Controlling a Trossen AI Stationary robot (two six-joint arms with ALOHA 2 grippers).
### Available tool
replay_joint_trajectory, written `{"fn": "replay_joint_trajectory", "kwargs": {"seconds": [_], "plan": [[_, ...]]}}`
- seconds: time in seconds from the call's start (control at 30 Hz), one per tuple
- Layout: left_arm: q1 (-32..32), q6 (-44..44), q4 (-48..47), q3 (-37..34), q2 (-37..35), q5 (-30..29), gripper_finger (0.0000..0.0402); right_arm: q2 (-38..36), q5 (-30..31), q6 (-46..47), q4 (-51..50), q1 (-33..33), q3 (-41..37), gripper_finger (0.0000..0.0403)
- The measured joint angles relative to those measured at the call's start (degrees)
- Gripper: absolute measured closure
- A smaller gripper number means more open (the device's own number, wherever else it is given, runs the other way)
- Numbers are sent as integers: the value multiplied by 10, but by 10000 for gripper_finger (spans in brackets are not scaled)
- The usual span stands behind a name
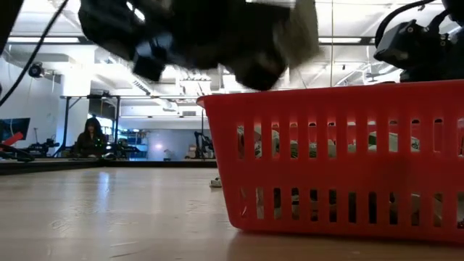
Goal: Pick and place Stevia / Truvia into bins
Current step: Put the stevia packet into the bin
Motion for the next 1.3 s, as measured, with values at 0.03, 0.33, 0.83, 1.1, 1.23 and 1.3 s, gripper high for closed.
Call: {"fn": "replay_joint_trajectory", "kwargs": {"seconds": [0.03,0.33,0.83,1.1,1.23,1.3], "plan": [[0,-13,-8,9,14,9,402,1,0,-1,8,0,0,322],[7,-33,-147,51,31,-22,341,2,-39,-36,54,-6,-3,322],[6,-49,-198,41,-38,-38,197,22,-223,-78,250,-60,-53,283],[-6,-46,-296,28,-109,-112,195,116,-253,-94,326,-77,-48,235],[-15,-47,-344,19,-141,-184,195,165,-262,-105,329,-82,-24,212],[-18,-47,-344,-1,-160,-203,195,188,-263,-106,327,-85,-10,205]]}}
